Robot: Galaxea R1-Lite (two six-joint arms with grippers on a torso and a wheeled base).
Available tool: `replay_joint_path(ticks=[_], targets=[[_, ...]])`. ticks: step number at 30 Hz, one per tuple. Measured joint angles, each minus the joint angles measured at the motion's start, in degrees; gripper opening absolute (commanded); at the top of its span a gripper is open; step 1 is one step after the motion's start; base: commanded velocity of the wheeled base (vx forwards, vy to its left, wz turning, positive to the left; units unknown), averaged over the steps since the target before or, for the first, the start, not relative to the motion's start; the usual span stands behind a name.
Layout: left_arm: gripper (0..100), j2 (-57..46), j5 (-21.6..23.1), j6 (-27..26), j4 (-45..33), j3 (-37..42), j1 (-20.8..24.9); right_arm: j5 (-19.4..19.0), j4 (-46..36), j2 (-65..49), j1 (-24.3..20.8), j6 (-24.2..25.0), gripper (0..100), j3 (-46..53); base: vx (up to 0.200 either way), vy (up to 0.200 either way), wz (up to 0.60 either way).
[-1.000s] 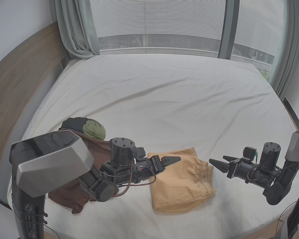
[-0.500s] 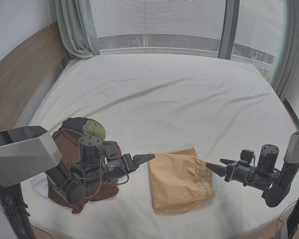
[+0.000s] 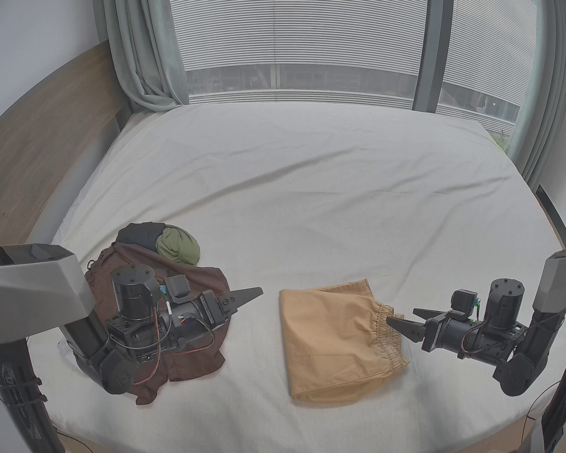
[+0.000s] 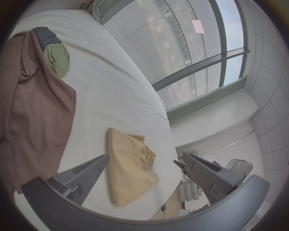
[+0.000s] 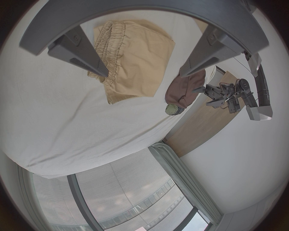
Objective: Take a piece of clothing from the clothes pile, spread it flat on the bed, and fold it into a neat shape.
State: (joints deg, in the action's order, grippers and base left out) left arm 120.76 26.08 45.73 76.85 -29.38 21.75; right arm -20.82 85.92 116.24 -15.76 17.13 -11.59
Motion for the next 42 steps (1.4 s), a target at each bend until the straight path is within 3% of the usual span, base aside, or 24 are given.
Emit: replay_joint_path(ticks=[17, 29, 33, 39, 42], targets=[[100, -1.1, 5.8, -2.2, 11.1, 12.1, -5.3, 0.1, 0.1, 6.9, 2.3, 0.1, 100, 1.3, 0.0, 0.0, 0.0], [100, -0.7, 9.2, -7.6, 12.0, 14.8, -10.6, 0.0, 0.2, 15.5, 5.3, 1.0, 100, 0.5, 0.0, 0.0, 0.0], [100, 0.2, 9.4, -10.3, 11.9, 15.3, -10.9, 0.0, 1.8, 18.0, 5.4, 3.6, 100, -0.3, 0.0, 0.0, 0.0], [100, 1.0, 9.4, -10.9, 11.9, 15.6, -11.0, -0.1, 2.3, 21.2, 4.5, 12.0, 100, -2.3, 0.0, 0.0, 0.0], [100, 1.2, 9.4, -11.0, 11.9, 15.7, -11.0, 0.0, 2.4, 22.7, 3.7, 12.9, 100, -3.5, 0.0, 0.0, 0.0]])
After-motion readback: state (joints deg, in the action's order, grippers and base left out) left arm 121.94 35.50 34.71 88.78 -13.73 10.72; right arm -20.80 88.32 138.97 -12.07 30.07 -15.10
